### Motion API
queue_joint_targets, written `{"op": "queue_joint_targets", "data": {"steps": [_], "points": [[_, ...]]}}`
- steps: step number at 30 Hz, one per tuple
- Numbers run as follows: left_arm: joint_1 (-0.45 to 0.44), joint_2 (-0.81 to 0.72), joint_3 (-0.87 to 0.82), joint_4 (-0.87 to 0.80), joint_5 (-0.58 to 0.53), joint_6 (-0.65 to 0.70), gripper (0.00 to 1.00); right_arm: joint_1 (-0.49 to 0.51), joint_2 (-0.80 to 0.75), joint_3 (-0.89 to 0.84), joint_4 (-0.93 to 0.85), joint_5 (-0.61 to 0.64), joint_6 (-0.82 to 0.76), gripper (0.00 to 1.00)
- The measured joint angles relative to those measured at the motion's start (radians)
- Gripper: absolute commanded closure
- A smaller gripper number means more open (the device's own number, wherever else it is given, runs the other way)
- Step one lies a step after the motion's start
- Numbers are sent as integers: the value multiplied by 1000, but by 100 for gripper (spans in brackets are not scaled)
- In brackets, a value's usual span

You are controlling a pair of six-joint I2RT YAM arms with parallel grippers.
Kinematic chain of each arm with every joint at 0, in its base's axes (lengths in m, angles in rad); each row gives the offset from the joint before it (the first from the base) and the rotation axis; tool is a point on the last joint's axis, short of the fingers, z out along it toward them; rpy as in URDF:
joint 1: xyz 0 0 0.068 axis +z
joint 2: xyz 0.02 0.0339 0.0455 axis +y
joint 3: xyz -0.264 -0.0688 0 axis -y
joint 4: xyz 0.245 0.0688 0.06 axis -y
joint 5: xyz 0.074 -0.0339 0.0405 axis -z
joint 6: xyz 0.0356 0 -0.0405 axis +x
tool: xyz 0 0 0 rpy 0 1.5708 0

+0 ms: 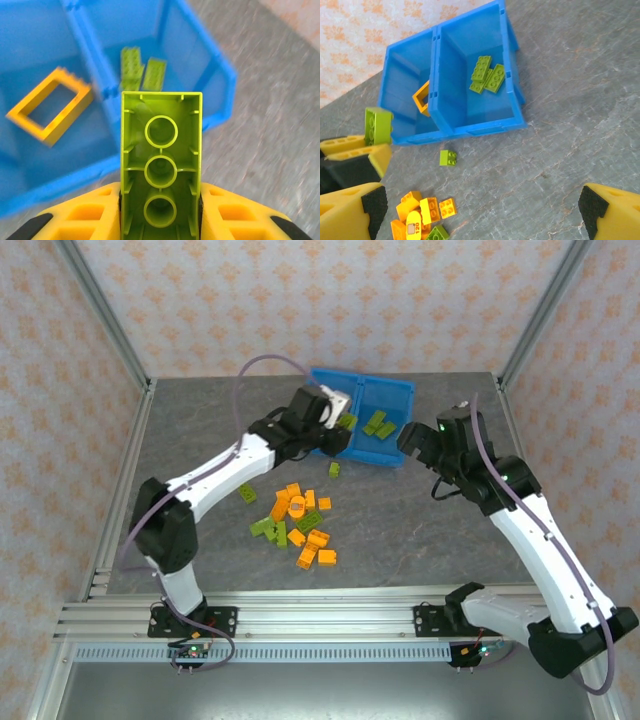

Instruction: Sort the legos into containers by color

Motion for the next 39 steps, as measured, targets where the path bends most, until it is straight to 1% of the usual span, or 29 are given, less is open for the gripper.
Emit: {"op": "queue_joint_targets", "data": {"steps": [4,10,12,14,16,19,20,23,27,30,34,38,39], "points": [[-42,176,201,-2,-46,-55,67,0,-50,-31,0,18,18,1],[-39,440,423,-27,-81,-87,65,0,-98,-57,-1,22,40,1],[-37,524,502,-50,-84,-87,62,0,-110,-71,-3,22,44,1],[-37,579,562,-72,-84,-89,56,0,-116,-78,-8,23,45,1],[-37,615,606,-87,-84,-92,50,0,-118,-80,-11,25,48,1],[-42,622,637,-107,-85,-97,42,0,-118,-83,-15,25,48,1],[-43,621,648,-107,-85,-100,40,0,-118,-84,-15,25,48,1],[-43,613,657,-108,-87,-103,40,0,-118,-88,-16,25,48,1],[-42,548,624,-119,-88,-106,40,0,-118,-89,-15,16,46,1],[-42,413,525,-120,-86,-109,40,0,-110,-93,-5,-19,36,3],[-41,144,349,-113,-83,-92,39,25,-33,-95,36,-88,40,5],[-27,-191,119,-95,-91,-48,38,103,134,-95,118,-143,57,5],[-18,-275,58,-99,-95,-33,36,120,181,-95,141,-158,62,5]]}}
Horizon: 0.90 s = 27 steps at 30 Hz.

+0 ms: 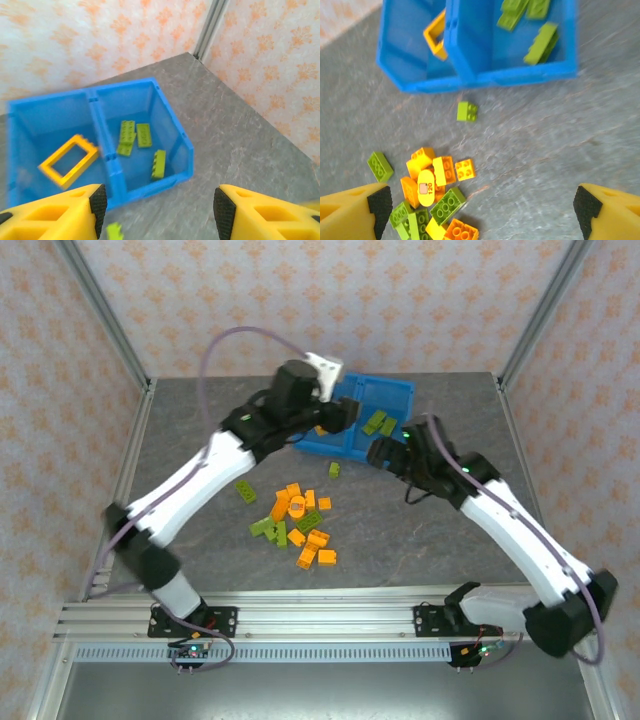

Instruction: Sort the legos into containers by color

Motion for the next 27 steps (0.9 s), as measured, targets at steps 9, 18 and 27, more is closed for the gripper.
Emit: {"op": "queue_joint_targets", "data": {"steps": [9,18,27], "points": [[42,-432,-404,-168,-50,190,25,66,475,109,116,-55,26,13],[42,-698,-704,-187,-115,311,0,68,775,299,156,31,21,32],[42,-708,-772,-155,-129,349,0,71,907,399,160,51,23,57]]}}
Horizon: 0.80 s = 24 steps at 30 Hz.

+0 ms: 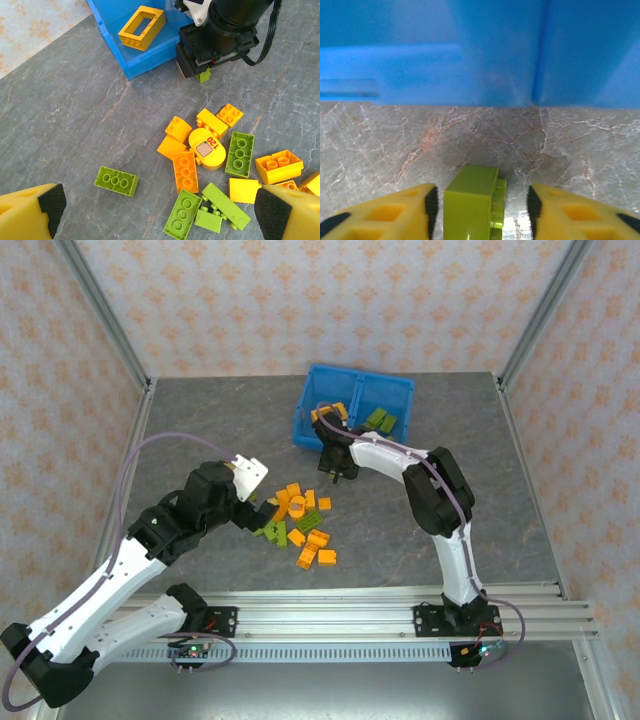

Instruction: Sort the legos into containers by color

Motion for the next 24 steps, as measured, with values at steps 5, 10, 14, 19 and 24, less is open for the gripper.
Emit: {"op": "queue_joint_targets", "data": {"steps": [5,10,14,19,24], "points": [[0,0,-1,1,-4,21,0,0,-3,-11,6,7,3,74],[0,-1,-7,9,-5,22,0,0,-94,-130,22,23,4,80],[2,-8,-18,21,-11,22,0,0,-254,-237,5,68,1,80],[16,-19,-31,28,-16,23,0,-4,-466,-230,-6,228,-58,79],[35,-29,-36,37,-22,28,0,-75,-446,-73,-10,349,-158,79]]}}
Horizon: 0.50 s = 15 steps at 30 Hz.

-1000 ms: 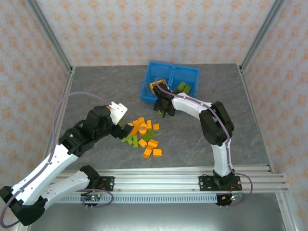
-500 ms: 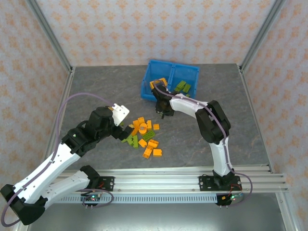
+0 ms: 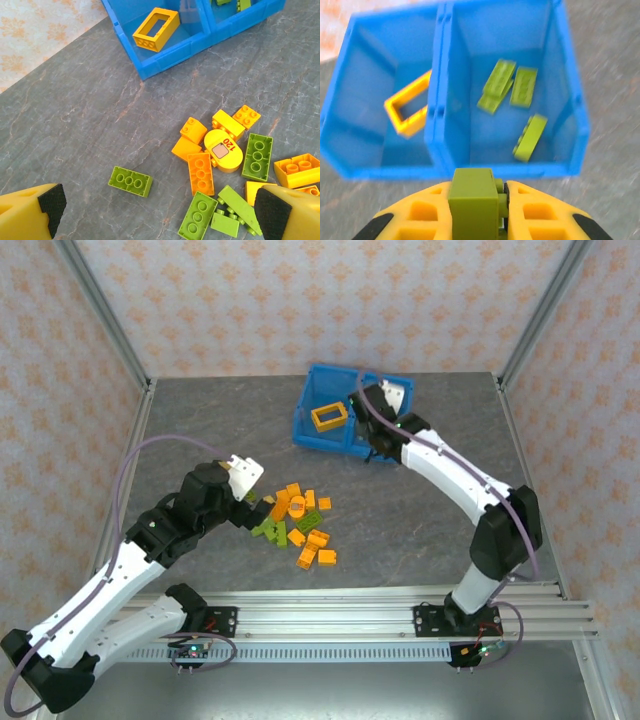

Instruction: Sort the legos into containers by color

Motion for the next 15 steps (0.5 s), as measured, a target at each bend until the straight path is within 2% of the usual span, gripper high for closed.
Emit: {"op": "queue_joint_targets", "data": {"steps": [8,11,15], "points": [[27,0,0,3,0,-8,0,-146,351,291,-35,-20,-64,76],[32,-1,0,3,0,-8,0,-165,447,324,-61,-64,-61,73],[32,-11,-3,3,0,-8,0,-170,493,325,-103,-112,-51,66]]}}
